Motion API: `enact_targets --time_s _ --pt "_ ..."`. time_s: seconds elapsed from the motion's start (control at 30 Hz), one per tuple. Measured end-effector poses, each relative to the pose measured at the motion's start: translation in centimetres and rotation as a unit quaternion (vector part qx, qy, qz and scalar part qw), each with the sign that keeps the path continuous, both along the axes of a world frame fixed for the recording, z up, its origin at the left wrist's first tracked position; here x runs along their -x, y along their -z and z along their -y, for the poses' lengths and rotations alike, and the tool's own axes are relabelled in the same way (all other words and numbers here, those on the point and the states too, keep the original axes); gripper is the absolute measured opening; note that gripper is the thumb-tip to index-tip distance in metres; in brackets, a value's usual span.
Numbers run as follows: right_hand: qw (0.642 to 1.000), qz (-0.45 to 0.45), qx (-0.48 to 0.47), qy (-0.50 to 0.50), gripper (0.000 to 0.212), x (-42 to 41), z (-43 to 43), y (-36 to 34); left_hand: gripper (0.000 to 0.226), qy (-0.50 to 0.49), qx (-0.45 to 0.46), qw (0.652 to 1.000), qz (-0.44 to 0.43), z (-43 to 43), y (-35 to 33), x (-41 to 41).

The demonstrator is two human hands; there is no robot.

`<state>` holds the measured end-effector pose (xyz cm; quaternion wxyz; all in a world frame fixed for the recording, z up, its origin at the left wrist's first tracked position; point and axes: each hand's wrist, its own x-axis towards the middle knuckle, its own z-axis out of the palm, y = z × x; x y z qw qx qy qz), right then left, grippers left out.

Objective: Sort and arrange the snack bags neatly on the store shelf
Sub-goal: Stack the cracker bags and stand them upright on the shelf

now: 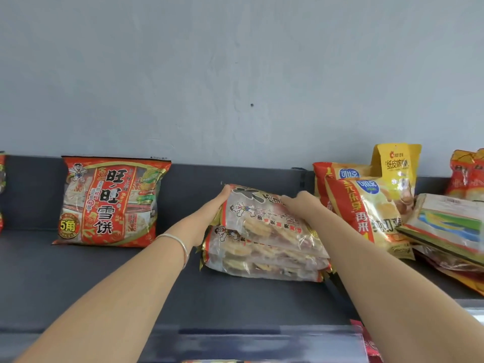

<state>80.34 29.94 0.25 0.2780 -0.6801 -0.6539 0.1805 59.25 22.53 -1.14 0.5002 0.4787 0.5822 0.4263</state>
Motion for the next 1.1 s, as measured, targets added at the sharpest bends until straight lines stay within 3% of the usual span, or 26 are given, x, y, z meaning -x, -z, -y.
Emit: enact_targets --time_s 0.2,0.33,0.43,0.63,0.67,0.73,0.77,0.87,0.9,1.0,1.1 --pt "0.993 -0.080 0.084 -0.022 0.077 -1.8 -0.3 1.6 0.081 0.042 0.030 0.996 0.069 0.0 1.2 -0.6" --pt "0.983 -0.135 0.120 -0.026 0.096 -1.8 0.0 2.3 0.042 0.041 0.022 0.991 0.123 0.8 1.8 -0.4" --pt "0.980 -0.153 0.124 -0.036 0.113 -1.2 0.9 2.5 0.026 0.033 -0.016 0.989 0.142 2.5 2.0 0.2" --pt "0.979 -0.134 0.141 -0.060 0.146 2.0 2.0 2.5 0.030 -0.027 -0.052 0.986 0.159 5.2 1.6 4.1" --pt "0.981 -0.131 0.133 -0.056 0.147 2.5 2.2 2.6 0.031 -0.057 -0.040 0.989 0.131 5.4 1.1 4.8" --pt "0.985 -0.124 0.116 -0.032 0.141 3.3 2.8 2.3 0.056 -0.128 -0.017 0.991 0.047 5.2 0.4 5.8" --pt "0.987 -0.117 0.110 -0.015 0.134 3.6 3.0 2.2 0.058 -0.167 -0.054 0.984 0.004 4.8 0.4 6.3" --pt "0.990 -0.098 0.101 0.022 0.121 4.0 3.1 2.1 0.017 -0.283 -0.230 0.929 -0.058 4.7 0.1 6.5" --pt "0.990 -0.095 0.099 0.031 0.121 4.1 3.5 2.0 0.013 -0.314 -0.267 0.907 -0.084 4.9 0.1 6.3" --pt "0.993 -0.051 0.092 0.056 0.107 4.5 4.5 1.9 0.026 -0.312 -0.319 0.882 -0.149 5.3 0.0 4.5" --pt "0.993 -0.014 0.099 0.060 0.090 4.7 5.2 1.8 0.046 -0.281 -0.282 0.905 -0.148 5.2 0.4 2.2"
